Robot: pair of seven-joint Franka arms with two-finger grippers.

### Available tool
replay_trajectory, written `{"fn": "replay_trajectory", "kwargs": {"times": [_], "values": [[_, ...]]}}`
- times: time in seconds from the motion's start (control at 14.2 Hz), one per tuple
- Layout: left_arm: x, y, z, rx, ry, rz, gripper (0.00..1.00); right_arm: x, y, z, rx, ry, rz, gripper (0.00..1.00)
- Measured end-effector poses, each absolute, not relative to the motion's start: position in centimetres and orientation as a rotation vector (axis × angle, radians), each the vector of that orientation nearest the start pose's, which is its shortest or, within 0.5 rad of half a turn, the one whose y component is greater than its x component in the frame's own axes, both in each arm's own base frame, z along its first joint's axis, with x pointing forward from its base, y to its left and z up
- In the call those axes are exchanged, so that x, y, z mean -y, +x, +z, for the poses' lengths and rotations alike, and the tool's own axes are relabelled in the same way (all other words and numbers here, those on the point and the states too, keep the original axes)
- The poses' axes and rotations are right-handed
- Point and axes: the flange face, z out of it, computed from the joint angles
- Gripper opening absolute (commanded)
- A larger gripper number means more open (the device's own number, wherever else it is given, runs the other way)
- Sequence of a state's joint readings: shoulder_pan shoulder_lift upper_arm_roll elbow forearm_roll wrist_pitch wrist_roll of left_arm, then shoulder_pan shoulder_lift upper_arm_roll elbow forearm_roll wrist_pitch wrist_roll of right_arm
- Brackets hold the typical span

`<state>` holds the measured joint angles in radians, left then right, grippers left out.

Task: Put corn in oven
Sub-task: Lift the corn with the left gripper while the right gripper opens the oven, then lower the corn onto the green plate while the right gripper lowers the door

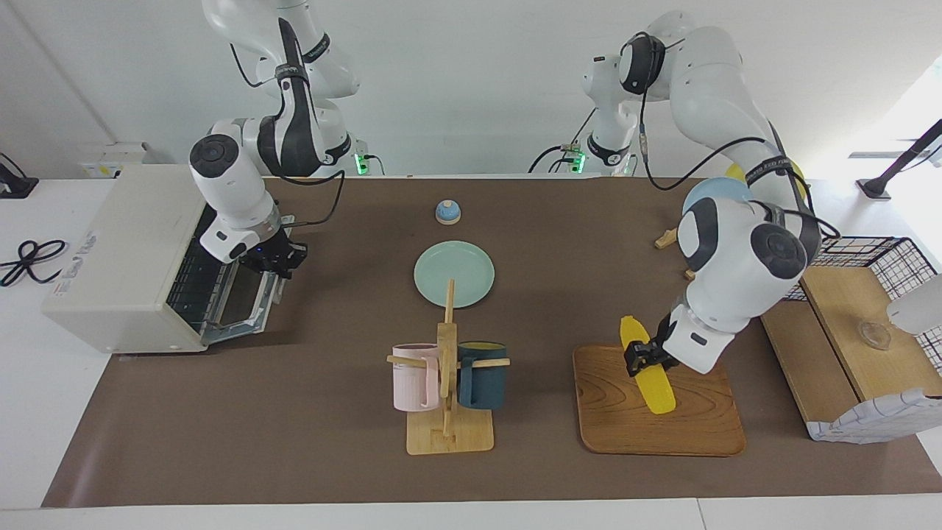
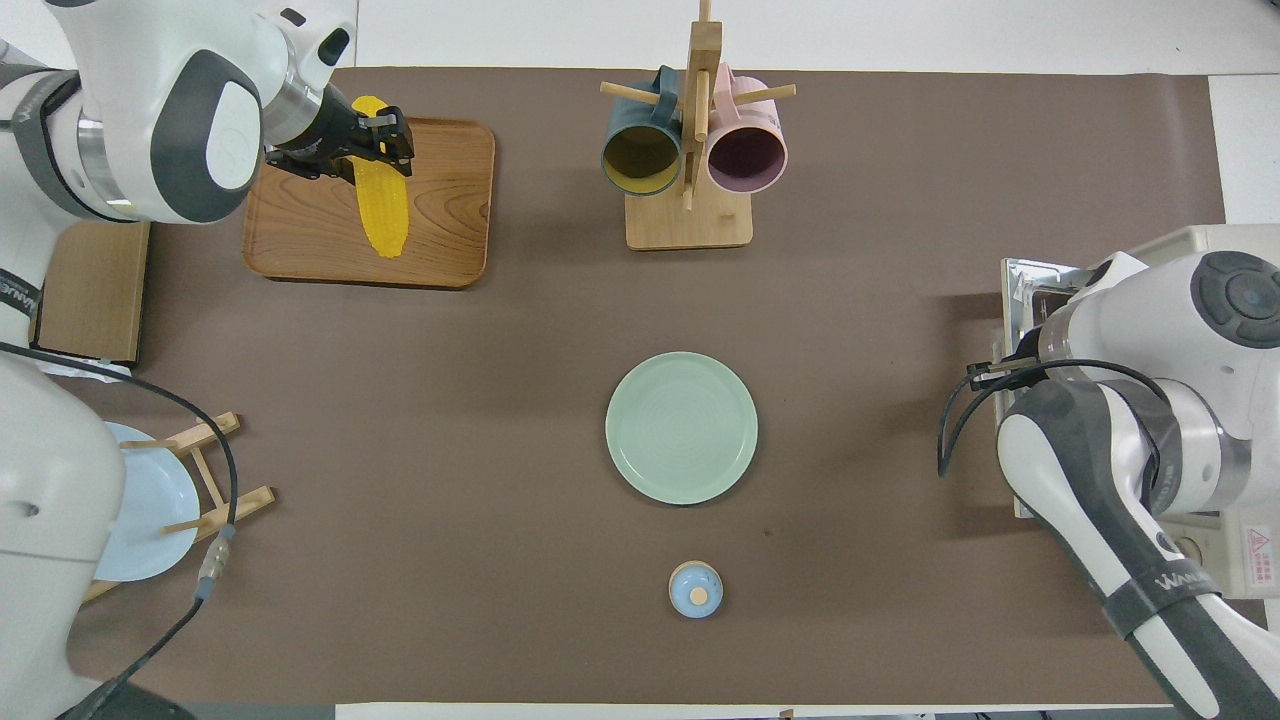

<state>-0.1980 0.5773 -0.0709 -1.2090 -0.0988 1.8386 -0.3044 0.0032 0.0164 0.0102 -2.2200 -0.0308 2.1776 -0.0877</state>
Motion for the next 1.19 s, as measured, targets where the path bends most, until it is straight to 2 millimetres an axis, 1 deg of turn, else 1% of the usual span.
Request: {"fn": "replay_trajectory", "kwargs": {"times": [0.07,0.14,0.28,0.35,0.49,0.63,0.7,0.77,0.84,0.91,0.98,1.05,1.12,1.19], "values": [[20.6,67.9,46.3,0.105,-3.279,0.002,0.00,-0.7,52.2,35.9,0.194,-3.157,0.085,0.03],[22.7,65.2,47.1,0.091,-3.270,0.038,0.00,-0.9,52.0,35.4,0.199,-3.157,0.075,0.03],[27.0,59.7,47.2,0.116,-3.247,0.092,0.00,-1.2,51.8,34.2,0.210,-3.156,0.049,0.03],[29.4,57.2,46.8,0.133,-3.241,0.096,0.00,-1.4,51.7,33.5,0.214,-3.155,0.043,0.03],[33.8,52.6,44.9,0.160,-3.240,0.076,0.00,-1.6,51.7,32.1,0.221,-3.154,0.041,0.03],[37.5,48.6,42.7,0.182,-3.271,-0.001,0.00,-1.6,51.8,30.3,0.224,-3.152,0.048,0.04],[38.8,47.1,42.0,0.175,-3.287,-0.032,0.00,-1.6,51.9,29.7,0.224,-3.152,0.051,0.05],[40.0,45.7,41.3,0.156,-3.295,-0.044,0.00,-1.6,52.1,29.9,0.223,-3.152,0.046,0.11],[41.1,44.6,40.7,0.133,-3.299,-0.046,0.00,-1.6,52.2,30.0,0.224,-3.152,0.041,0.23],[42.0,43.9,40.3,0.122,-3.308,-0.059,0.00,-1.6,52.6,30.4,0.226,-3.155,0.026,0.25],[42.8,43.4,39.7,0.121,-3.321,-0.079,0.00,-1.6,53.1,30.9,0.230,-3.157,0.004,0.31],[43.6,43.0,38.8,0.119,-3.331,-0.094,0.00,-1.9,53.7,31.7,0.238,-3.157,-0.014,0.36],[44.4,42.8,37.7,0.117,-3.340,-0.106,0.00,-2.4,54.3,32.7,0.254,-3.158,-0.019,0.47],[45.1,42.6,36.4,0.111,-3.344,-0.109,0.00,-3.0,55.0,34.1,0.270,-3.159,-0.008,0.80]]}}
